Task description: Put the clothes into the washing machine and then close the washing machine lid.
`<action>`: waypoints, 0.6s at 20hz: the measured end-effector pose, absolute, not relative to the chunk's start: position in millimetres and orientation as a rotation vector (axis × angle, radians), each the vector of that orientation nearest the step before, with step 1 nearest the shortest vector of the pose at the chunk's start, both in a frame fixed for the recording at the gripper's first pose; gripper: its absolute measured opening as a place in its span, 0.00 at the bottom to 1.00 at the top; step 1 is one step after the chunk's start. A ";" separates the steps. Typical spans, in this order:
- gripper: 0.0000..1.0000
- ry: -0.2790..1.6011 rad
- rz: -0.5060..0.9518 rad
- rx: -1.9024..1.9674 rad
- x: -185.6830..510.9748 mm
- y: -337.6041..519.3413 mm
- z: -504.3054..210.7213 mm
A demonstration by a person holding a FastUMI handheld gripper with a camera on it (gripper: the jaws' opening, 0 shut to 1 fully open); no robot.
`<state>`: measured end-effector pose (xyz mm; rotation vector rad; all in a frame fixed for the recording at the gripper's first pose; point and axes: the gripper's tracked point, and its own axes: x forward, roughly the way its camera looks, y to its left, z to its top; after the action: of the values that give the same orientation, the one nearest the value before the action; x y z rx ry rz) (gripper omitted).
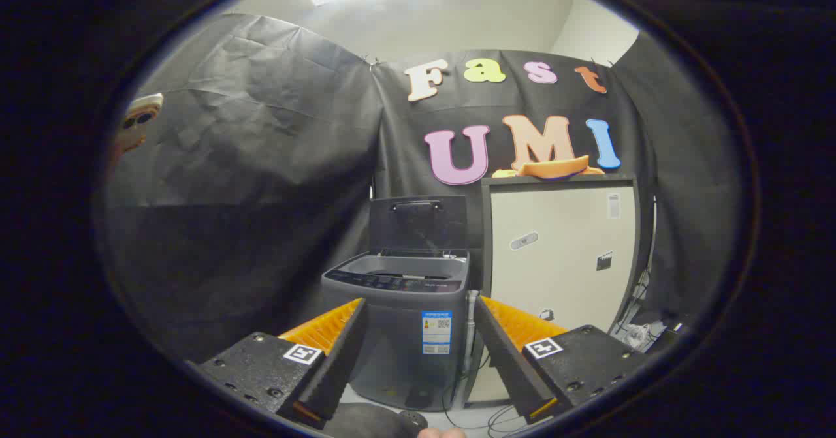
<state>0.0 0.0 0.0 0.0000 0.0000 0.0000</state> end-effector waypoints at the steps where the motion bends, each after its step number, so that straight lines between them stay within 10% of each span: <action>1: 0.97 0.002 -0.001 0.001 -0.2 -0.1 0.1; 12: 0.97 0.002 0.001 0.009 -0.2 -0.1 -0.7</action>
<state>-0.2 -0.1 -0.7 0.0085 0.0022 0.0009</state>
